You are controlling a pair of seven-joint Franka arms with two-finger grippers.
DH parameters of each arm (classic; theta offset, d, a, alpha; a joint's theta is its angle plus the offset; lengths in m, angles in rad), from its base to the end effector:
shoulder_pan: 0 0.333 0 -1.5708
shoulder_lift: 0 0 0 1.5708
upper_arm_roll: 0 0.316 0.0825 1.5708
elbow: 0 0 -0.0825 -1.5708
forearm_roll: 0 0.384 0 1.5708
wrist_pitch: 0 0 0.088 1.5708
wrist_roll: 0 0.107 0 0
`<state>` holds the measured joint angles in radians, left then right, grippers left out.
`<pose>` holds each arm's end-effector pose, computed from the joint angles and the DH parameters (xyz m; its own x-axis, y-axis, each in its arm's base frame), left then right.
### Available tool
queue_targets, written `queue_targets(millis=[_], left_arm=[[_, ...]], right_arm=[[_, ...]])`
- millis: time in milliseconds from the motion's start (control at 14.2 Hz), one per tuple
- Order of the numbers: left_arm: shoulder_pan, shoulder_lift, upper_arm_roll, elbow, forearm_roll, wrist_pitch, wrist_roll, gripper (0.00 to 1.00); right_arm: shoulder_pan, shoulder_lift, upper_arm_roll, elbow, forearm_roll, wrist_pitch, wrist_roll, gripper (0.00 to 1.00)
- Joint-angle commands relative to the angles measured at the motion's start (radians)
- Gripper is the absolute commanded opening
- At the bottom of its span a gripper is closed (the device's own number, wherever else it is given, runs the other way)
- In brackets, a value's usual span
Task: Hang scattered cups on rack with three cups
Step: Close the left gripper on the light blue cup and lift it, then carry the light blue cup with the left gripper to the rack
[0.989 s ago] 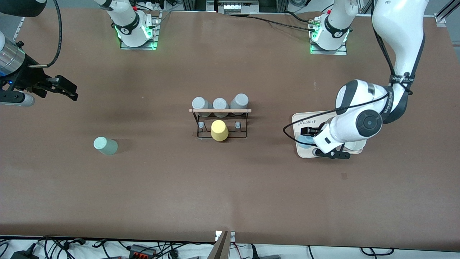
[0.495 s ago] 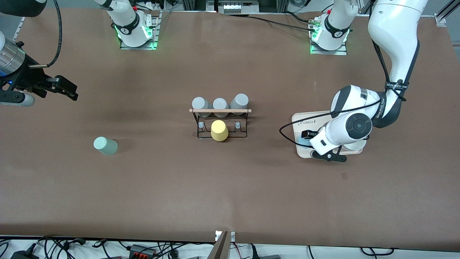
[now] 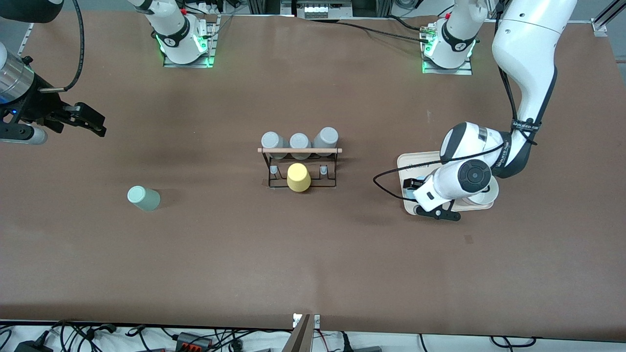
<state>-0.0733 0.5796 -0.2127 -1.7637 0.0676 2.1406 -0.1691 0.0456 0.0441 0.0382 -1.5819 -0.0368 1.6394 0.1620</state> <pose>0.6180 -0.1688 0.2279 0.9713 -0.1364 -0.1951 -0.1322 -0.9906 0.0345 0.5721 0.0439 0.6005 0.9970 -0.0756 0.0189 -0.0762 -0.9966 0.0324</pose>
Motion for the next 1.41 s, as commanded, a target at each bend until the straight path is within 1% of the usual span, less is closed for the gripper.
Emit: queue_targets(millis=[0, 71, 141, 283, 353, 424, 495, 565, 636, 707, 777, 848, 989, 1060, 1201, 1272, 1342], left_arm=[[-0.002, -0.017, -0.004, -0.051, 0.018, 0.048, -0.003, 1.0], [0.0, -0.017, -0.004, -0.051, 0.02, 0.048, -0.003, 1.0], [0.001, -0.018, -0.002, -0.051, 0.02, 0.048, -0.001, 0.9], [0.001, -0.018, -0.002, -0.051, 0.018, 0.047, -0.001, 0.54], [0.001, -0.02, -0.002, -0.051, 0.02, 0.042, -0.001, 0.42], [0.006, -0.023, -0.004, -0.051, 0.02, 0.039, 0.005, 0.31], [0.006, -0.024, -0.004, -0.051, 0.02, 0.038, 0.005, 0.25], [0.006, -0.029, -0.004, -0.051, 0.018, 0.035, -0.003, 0.16], [0.003, -0.038, -0.004, -0.048, 0.018, 0.028, -0.001, 0.05], [-0.005, -0.044, -0.005, -0.034, 0.02, 0.01, 0.005, 0.01], [-0.022, -0.058, -0.007, -0.016, 0.02, 0.007, -0.007, 0.01], [-0.046, -0.06, -0.007, 0.031, 0.017, -0.013, -0.015, 0.01], [-0.109, -0.057, -0.005, 0.158, 0.02, -0.126, -0.059, 0.01], [-0.146, -0.04, -0.004, 0.237, 0.018, -0.178, -0.07, 0.01], [-0.181, 0.009, -0.005, 0.384, 0.006, -0.269, -0.095, 0.01], [-0.197, 0.037, -0.005, 0.45, -0.05, -0.3, -0.14, 0.01], [-0.221, 0.058, -0.004, 0.504, -0.142, -0.312, -0.189, 0.01]], right_arm=[[0.002, 0.003, 0.0, 0.013, -0.008, -0.003, 0.021, 1.0], [0.002, 0.003, 0.0, 0.013, -0.008, -0.003, 0.021, 1.0], [0.002, 0.003, 0.0, 0.013, -0.008, -0.003, 0.021, 1.0], [0.002, 0.003, 0.0, 0.013, -0.006, -0.003, 0.021, 1.0], [0.002, 0.003, 0.0, 0.013, -0.006, -0.003, 0.021, 1.0], [0.002, 0.003, 0.0, 0.013, -0.006, -0.003, 0.021, 1.0], [0.002, 0.003, 0.0, 0.013, -0.006, -0.003, 0.021, 1.0], [0.002, 0.003, 0.0, 0.013, -0.006, -0.003, 0.021, 1.0], [0.002, 0.003, 0.0, 0.013, -0.006, -0.003, 0.021, 1.0], [0.002, 0.003, 0.0, 0.013, -0.006, -0.003, 0.021, 1.0], [0.002, 0.003, 0.0, 0.013, -0.006, -0.003, 0.021, 1.0], [0.002, 0.003, 0.0, 0.013, -0.005, -0.003, 0.021, 1.0], [0.002, 0.003, 0.0, 0.013, -0.005, -0.003, 0.021, 1.0], [0.002, 0.003, 0.0, 0.013, -0.005, -0.004, 0.021, 1.0], [0.002, 0.003, 0.0, 0.013, -0.005, -0.003, 0.021, 1.0], [0.002, 0.003, 0.0, 0.013, -0.005, -0.003, 0.021, 1.0], [0.0, 0.003, 0.0, 0.013, -0.005, -0.003, 0.021, 1.0]])
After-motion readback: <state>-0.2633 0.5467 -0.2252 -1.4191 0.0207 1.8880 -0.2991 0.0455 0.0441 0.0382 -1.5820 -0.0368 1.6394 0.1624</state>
